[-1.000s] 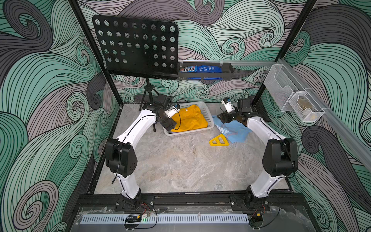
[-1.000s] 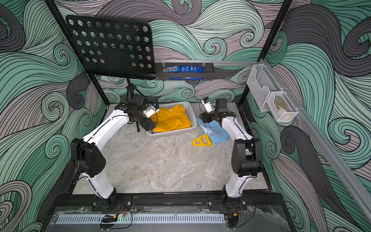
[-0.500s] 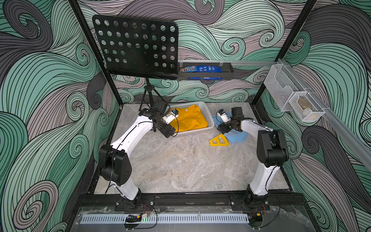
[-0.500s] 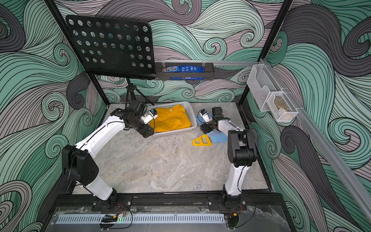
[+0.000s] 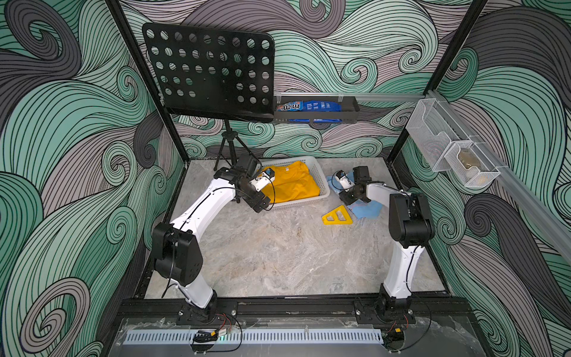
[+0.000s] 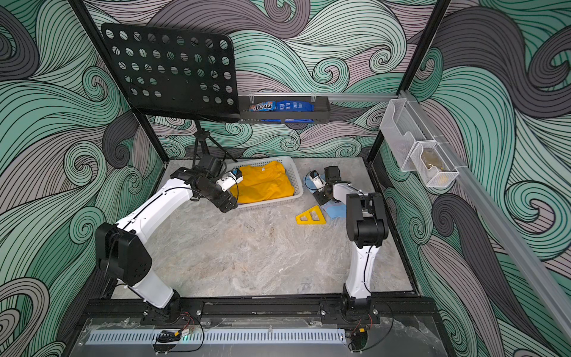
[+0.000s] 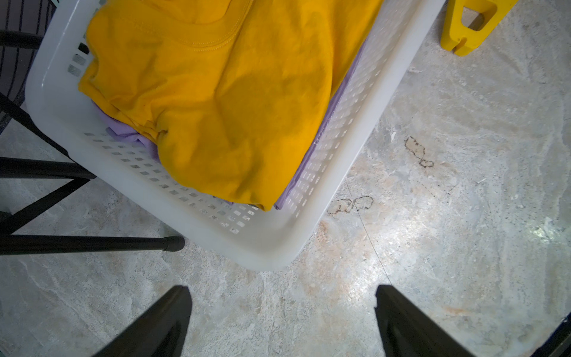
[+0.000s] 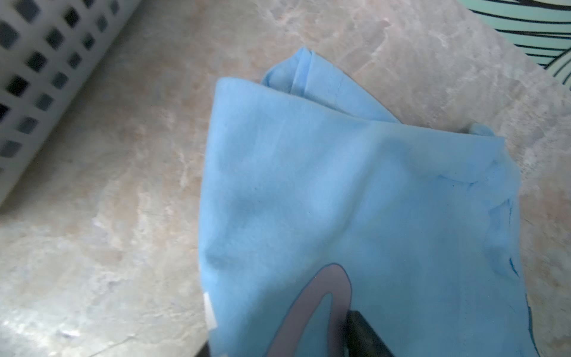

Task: Put the folded t-shirts into the basket
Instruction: Move the T-shirt to the center of the board.

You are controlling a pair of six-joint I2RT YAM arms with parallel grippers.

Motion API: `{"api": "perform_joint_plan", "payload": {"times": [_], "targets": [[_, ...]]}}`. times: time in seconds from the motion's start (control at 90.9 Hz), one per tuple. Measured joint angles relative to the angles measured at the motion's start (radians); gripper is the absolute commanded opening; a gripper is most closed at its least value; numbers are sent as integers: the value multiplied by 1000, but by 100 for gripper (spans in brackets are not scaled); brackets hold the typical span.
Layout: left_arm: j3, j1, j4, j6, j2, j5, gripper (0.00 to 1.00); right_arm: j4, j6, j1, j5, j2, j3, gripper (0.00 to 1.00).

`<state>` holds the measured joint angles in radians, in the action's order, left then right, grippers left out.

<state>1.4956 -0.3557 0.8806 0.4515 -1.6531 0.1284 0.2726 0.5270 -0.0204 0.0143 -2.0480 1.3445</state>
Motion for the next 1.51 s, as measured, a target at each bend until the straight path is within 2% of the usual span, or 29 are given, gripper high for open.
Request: {"api": "perform_joint_plan", "payload": {"times": [0.242, 0.33, 0.55, 0.792, 0.924, 1.2, 1.365, 1.508], "targets": [[-36, 0, -1, 1, 8, -2, 96, -8, 52, 91, -1, 56, -64, 10], [-60, 0, -3, 2, 21, -5, 96, 2, 76, 129, -14, 118, -114, 3], [-107, 0, -10, 5, 48, -19, 96, 37, 130, 197, -84, 340, -264, 0], [-153, 2, -27, 7, 60, -42, 96, 139, 147, 157, -216, 566, -373, 0], [-158, 8, -30, 7, 60, -51, 96, 175, 143, 47, -241, 678, -416, 0], [-158, 34, -28, 0, 68, -65, 96, 206, 137, -355, -212, 802, -441, 0], [-158, 69, -26, -16, 68, -66, 96, 191, 136, -622, -140, 793, -441, 0], [-158, 111, -19, -29, 68, -64, 96, 176, 139, -819, -53, 703, -433, 0]]}}
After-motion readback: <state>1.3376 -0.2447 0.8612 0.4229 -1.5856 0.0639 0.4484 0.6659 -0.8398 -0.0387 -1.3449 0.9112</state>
